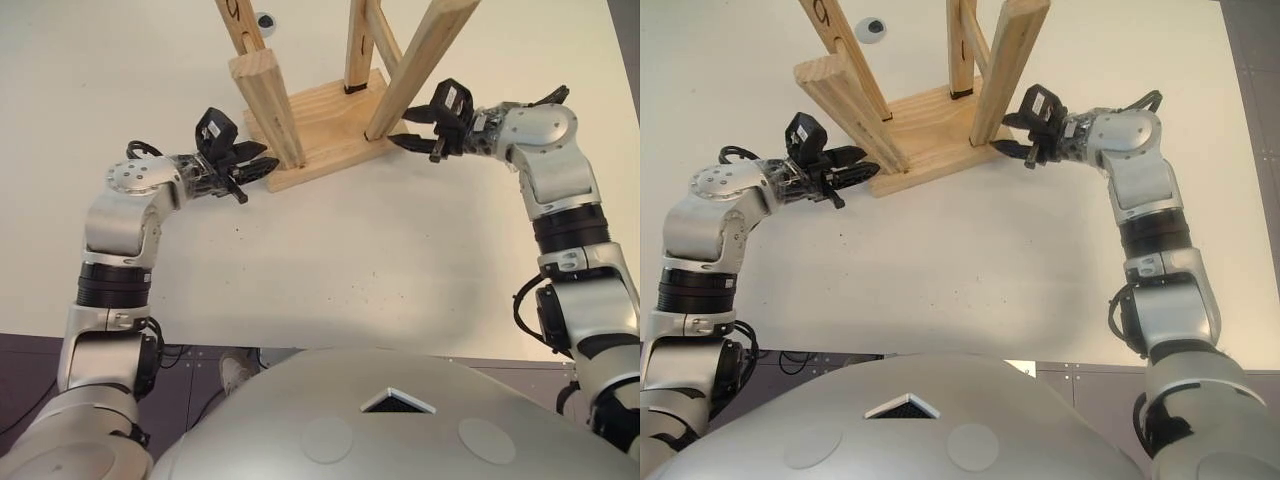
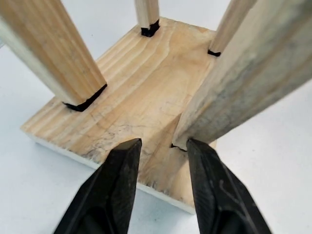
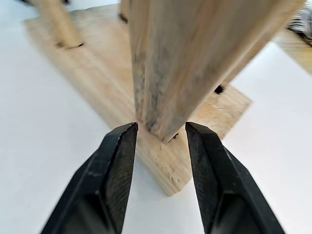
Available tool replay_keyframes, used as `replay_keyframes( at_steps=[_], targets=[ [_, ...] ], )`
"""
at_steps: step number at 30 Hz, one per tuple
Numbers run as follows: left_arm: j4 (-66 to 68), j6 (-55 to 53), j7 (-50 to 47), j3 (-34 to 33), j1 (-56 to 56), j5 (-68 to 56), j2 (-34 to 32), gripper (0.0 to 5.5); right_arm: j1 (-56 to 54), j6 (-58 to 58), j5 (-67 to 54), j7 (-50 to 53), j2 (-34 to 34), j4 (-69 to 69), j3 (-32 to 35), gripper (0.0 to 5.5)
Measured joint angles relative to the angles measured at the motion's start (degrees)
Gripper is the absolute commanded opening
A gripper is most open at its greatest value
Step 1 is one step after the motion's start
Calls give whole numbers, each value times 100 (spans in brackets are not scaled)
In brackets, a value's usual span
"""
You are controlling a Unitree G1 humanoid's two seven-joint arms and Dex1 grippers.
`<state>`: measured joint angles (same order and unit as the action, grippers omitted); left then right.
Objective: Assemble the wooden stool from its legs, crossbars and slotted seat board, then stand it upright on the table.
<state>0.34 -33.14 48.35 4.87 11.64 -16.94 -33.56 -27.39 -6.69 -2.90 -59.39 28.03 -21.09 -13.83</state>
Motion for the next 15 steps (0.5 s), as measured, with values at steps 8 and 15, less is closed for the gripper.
replay_keyframes(
  at_steps=[8, 15],
  targets=[
    [574, 475, 799, -1, 60, 159, -517, 167, 359, -603, -138, -531, 206, 1064, -274, 179],
    [883, 1231, 1850, 129, 244, 254, -962, 167, 286, -461, -62, -394, 174, 641, -326, 179]
  ],
)
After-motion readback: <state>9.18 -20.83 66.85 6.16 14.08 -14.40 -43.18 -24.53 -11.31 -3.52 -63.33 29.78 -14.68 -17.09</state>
